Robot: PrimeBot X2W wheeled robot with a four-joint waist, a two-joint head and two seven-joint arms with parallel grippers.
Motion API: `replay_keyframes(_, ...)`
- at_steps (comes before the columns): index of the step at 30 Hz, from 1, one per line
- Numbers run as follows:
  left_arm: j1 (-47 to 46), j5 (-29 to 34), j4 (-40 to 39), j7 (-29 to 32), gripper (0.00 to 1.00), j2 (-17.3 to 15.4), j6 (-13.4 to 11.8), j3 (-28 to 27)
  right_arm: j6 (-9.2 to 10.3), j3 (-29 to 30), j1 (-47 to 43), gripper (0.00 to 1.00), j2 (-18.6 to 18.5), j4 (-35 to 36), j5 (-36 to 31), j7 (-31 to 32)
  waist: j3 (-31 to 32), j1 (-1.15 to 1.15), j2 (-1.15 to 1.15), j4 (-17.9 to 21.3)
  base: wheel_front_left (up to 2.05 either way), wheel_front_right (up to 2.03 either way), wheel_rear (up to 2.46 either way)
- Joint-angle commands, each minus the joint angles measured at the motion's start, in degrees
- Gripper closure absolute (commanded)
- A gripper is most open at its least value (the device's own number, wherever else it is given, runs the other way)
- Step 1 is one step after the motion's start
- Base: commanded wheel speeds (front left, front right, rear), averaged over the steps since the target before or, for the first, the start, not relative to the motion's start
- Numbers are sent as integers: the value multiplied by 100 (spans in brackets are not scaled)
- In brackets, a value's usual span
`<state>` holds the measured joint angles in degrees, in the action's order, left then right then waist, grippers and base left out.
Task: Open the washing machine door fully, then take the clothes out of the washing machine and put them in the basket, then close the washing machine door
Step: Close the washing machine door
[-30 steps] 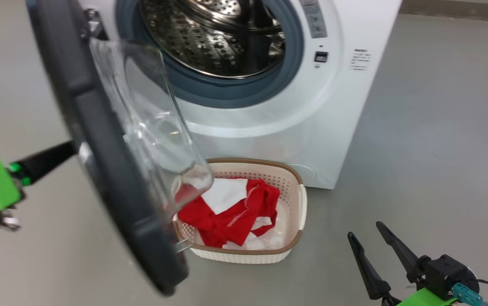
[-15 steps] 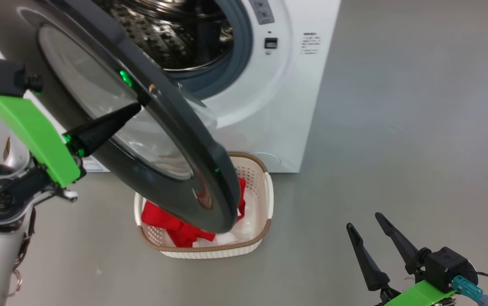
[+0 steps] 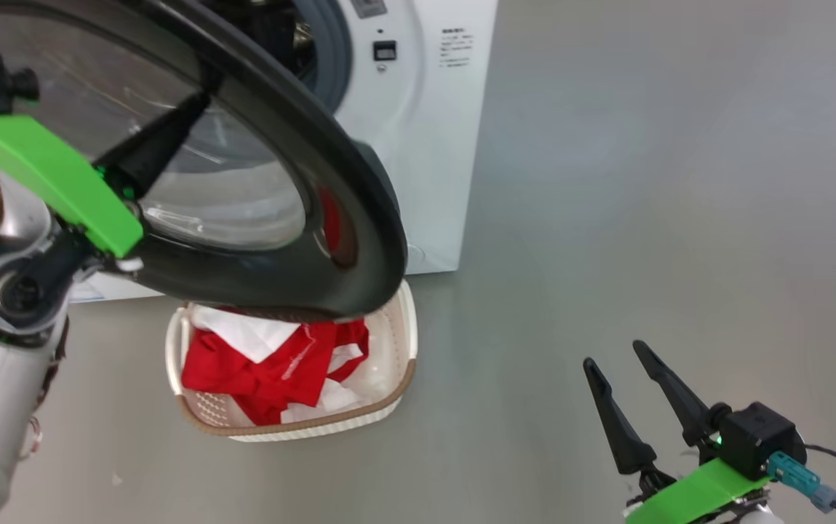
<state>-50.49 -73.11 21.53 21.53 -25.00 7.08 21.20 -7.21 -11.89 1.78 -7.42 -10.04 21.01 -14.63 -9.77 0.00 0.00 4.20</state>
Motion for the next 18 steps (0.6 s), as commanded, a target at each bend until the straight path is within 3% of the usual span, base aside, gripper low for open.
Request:
replay_keyframes(1, -362, 2, -48, -139, 100, -303, 41, -159, -28, -112, 208, 0, -11, 143, 30, -37, -152, 0, 0, 168, 0, 0, 0)
replay_keyframes(18, -1287, 102, 1002, -1275, 100, -621, 41, 288, -28, -43, 460, 0, 218, 130, 81, -37, -570, 0, 0, 672, 0, 0, 0)
